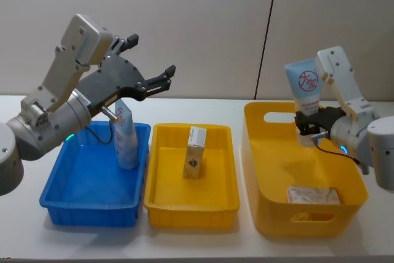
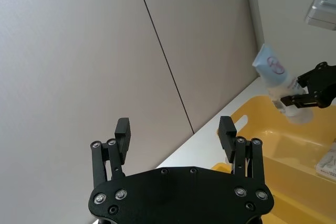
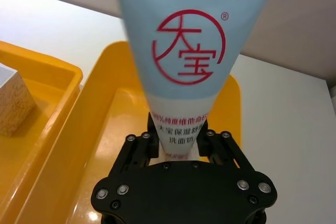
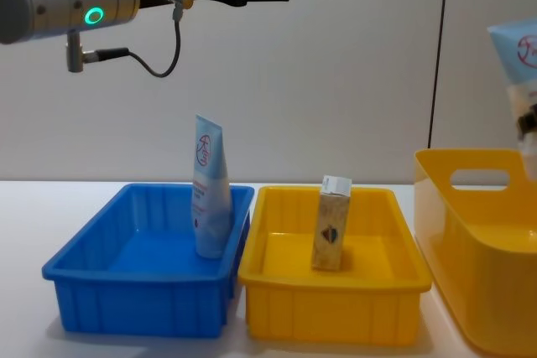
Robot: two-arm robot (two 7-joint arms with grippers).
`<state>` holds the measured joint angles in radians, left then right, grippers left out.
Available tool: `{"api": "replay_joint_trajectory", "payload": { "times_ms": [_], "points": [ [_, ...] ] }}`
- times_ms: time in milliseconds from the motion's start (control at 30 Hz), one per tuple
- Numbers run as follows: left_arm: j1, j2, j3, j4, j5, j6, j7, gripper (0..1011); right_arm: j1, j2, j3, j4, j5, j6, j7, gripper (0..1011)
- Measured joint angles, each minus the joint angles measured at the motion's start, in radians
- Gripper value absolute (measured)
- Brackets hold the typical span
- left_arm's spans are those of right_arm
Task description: Bimanual collaborative sorting of washing and personal care products
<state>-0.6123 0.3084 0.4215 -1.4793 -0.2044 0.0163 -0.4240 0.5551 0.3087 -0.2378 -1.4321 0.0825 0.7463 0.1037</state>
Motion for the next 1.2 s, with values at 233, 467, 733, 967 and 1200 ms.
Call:
{"api": "replay_joint_trajectory", "payload": {
  "times_ms": [233,467,733,967,1200],
  "points": [
    [0.000,0.000,0.000,0.000,0.000,0.000,0.000,1001,0.003,0.000,0.001,0.001,-0.001,0.002,0.000,568],
    [0.000,0.000,0.000,0.000,0.000,0.000,0.000,1001,0.004,0.000,0.001,0.002,-0.002,0.004,0.001,792],
    [0.000,0.000,0.000,0.000,0.000,0.000,0.000,1001,0.004,0.000,0.002,0.003,-0.003,0.005,0.001,990],
    [0.000,0.000,0.000,0.000,0.000,0.000,0.000,1001,0.005,0.000,0.002,0.003,-0.003,0.006,0.001,1002],
    [0.000,0.000,0.000,0.000,0.000,0.000,0.000,1001,0.005,0.000,0.002,0.003,-0.003,0.006,0.001,1002]
  ]
}}
